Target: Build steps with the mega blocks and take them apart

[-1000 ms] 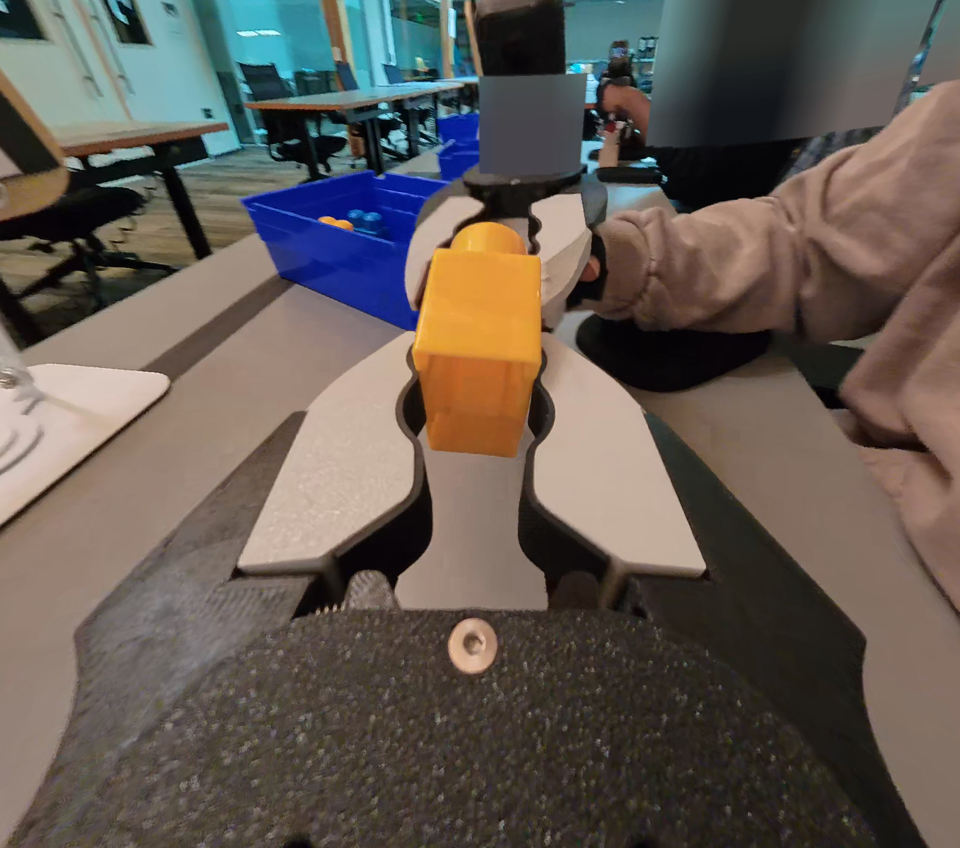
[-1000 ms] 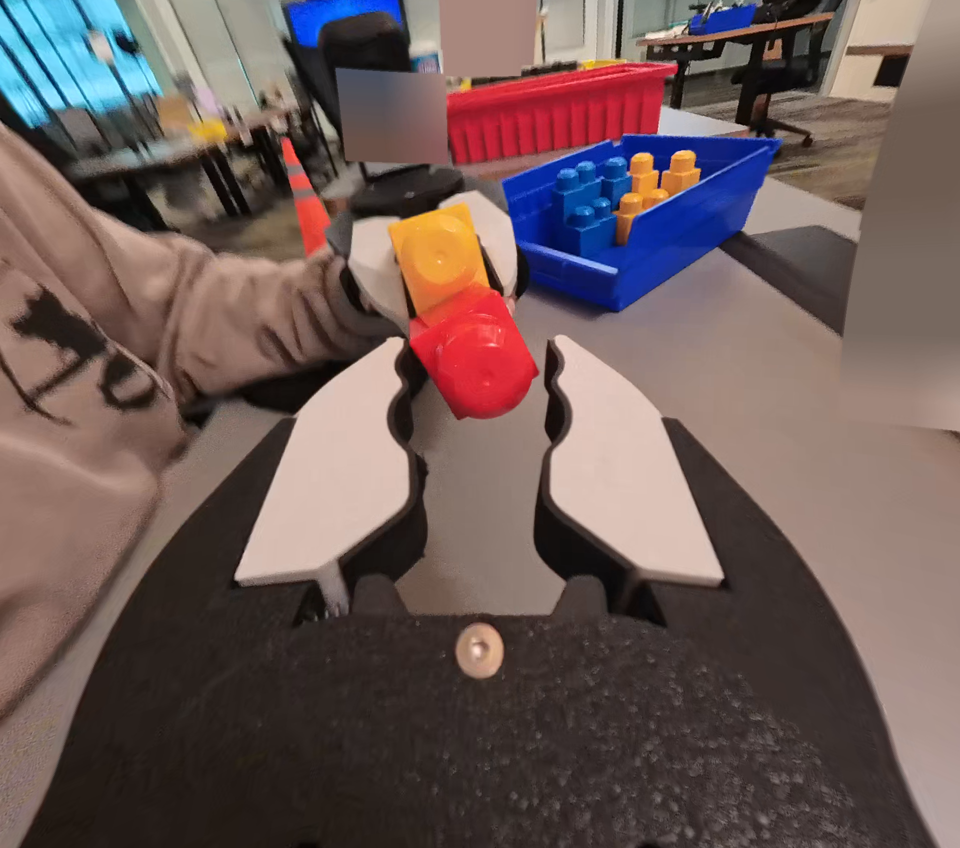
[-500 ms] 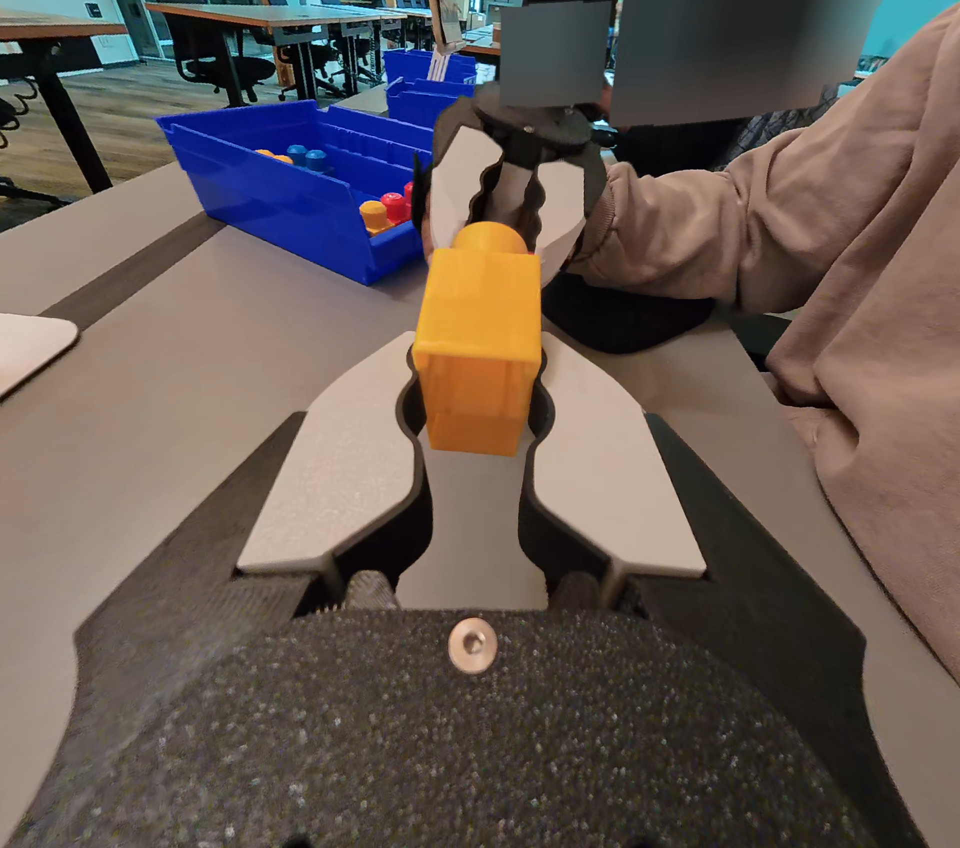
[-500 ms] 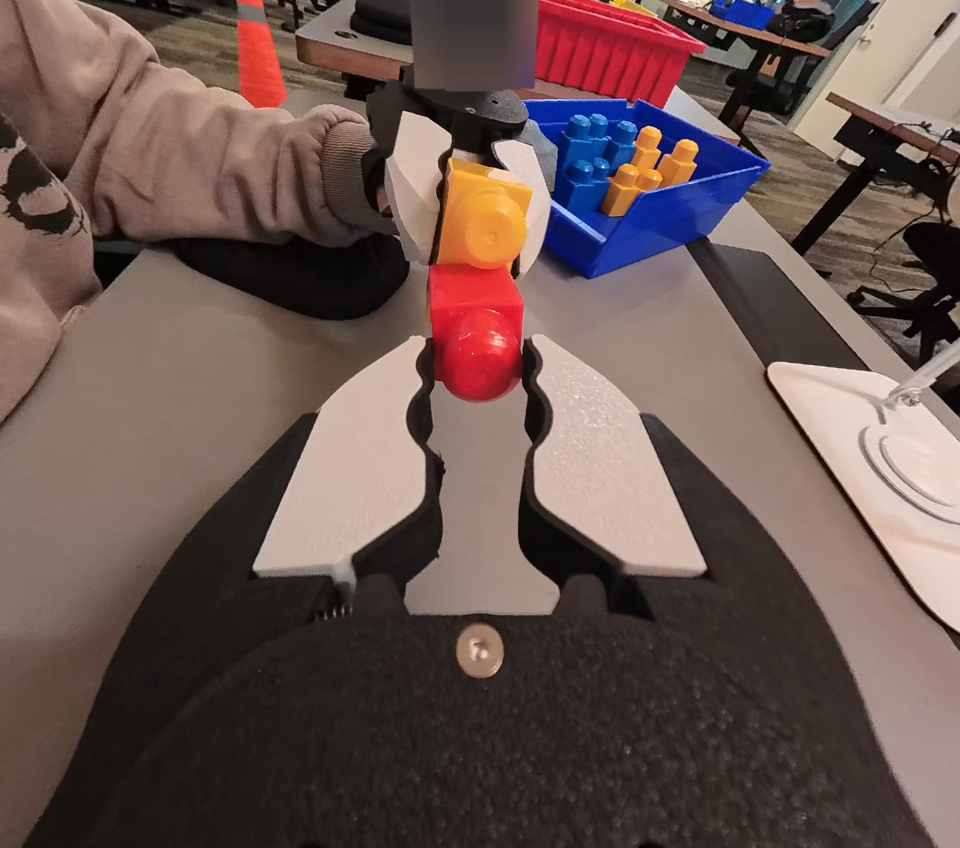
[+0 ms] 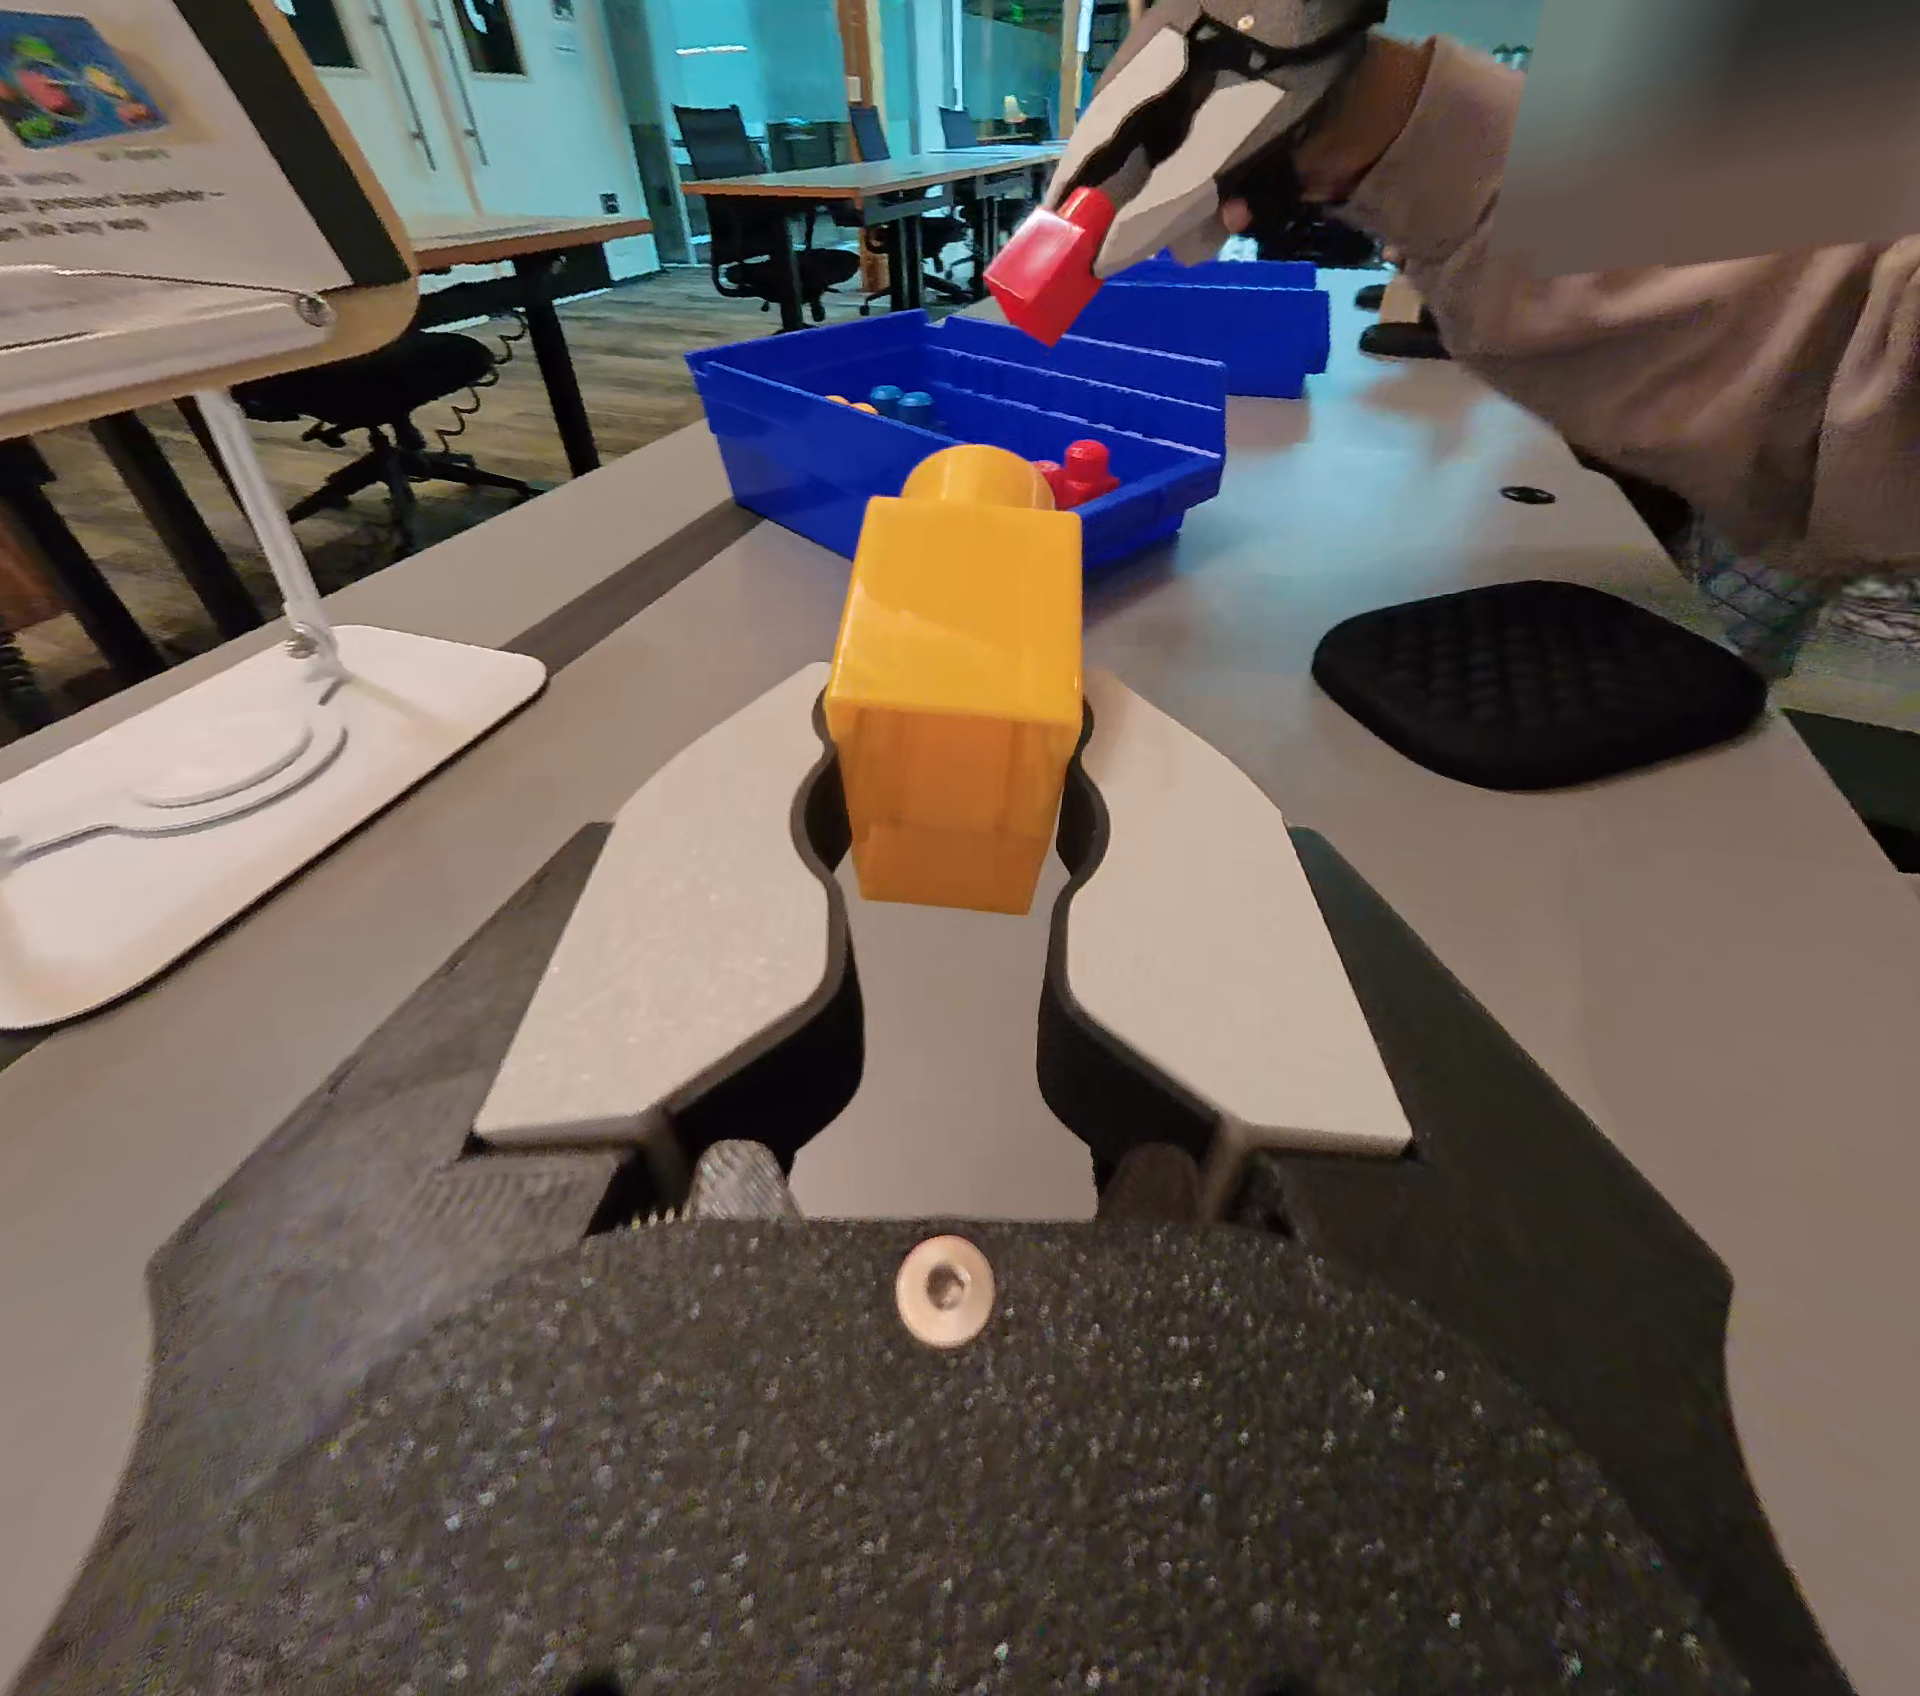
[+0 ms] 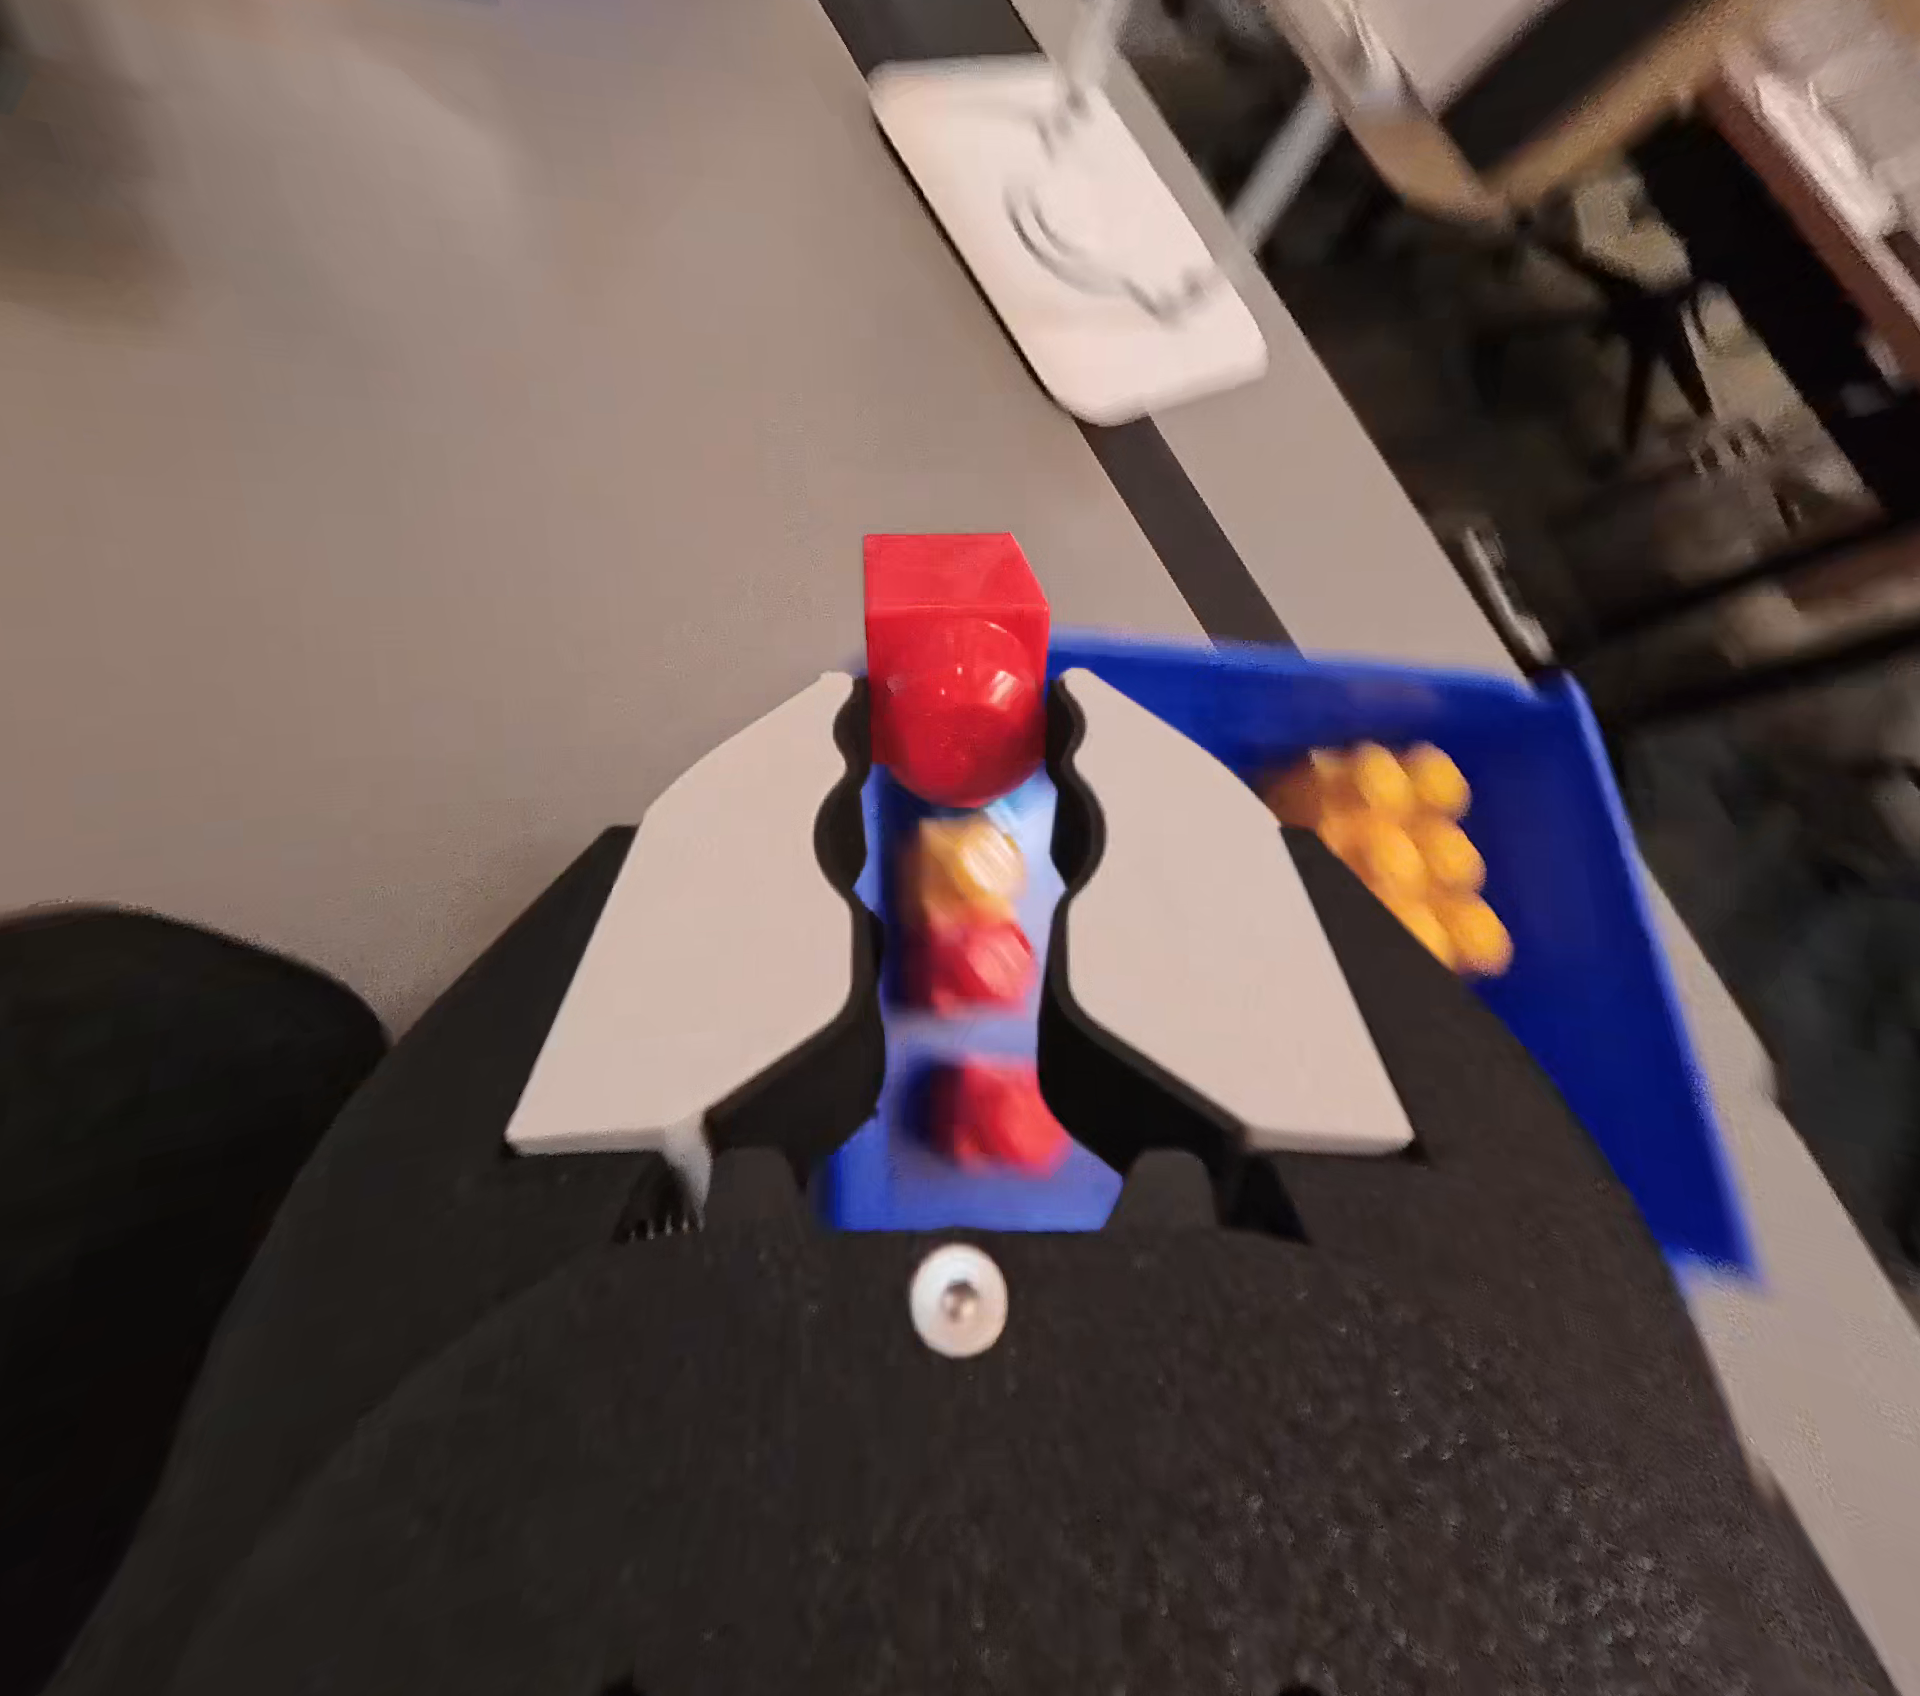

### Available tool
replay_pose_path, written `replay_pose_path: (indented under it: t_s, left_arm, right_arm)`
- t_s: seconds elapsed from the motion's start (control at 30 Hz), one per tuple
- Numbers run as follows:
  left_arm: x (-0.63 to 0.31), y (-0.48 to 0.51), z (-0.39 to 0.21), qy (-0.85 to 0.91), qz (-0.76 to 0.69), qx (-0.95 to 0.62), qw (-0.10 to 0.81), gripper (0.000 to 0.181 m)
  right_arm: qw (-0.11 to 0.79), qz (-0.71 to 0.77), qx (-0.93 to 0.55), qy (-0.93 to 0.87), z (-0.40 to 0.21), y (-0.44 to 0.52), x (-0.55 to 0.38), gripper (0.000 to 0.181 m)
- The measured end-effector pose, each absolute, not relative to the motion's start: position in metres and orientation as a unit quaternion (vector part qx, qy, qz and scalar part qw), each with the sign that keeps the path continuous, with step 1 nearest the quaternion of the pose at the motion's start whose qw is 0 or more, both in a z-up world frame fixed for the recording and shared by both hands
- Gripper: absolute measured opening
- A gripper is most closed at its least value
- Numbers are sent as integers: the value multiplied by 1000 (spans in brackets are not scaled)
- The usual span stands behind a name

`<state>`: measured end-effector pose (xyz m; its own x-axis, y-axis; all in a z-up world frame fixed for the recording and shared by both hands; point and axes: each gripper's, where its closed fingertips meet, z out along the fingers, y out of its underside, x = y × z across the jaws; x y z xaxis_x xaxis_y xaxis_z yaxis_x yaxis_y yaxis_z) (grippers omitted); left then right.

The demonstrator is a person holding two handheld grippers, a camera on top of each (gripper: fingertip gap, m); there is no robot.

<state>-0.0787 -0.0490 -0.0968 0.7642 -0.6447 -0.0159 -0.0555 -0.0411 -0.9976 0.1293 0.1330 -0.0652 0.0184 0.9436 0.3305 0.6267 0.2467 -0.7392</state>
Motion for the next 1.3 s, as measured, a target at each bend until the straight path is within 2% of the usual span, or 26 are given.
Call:
replay_pose_path:
  t_s: [0.13,0.27,0.47,0.73,1.3]
  left_arm:
    - [-83,-46,-96,246,-212,-685,652,38]
    - [-84,-44,-98,244,-206,-689,651,38]
    - [-82,-42,-103,245,-202,-694,647,38]
    - [-81,-42,-104,247,-204,-694,645,38]
    - [-77,-41,-111,255,-200,-700,636,38]
  right_arm:
    - [289,41,-668,-685,-88,198,200,32]
    - [157,-45,-707,-689,-124,225,247,32]
    - [50,-103,-688,-716,-171,227,257,32]
    - [-8,-92,-671,-735,-188,211,248,33]
    - [-15,-53,-660,-749,-206,187,247,33]
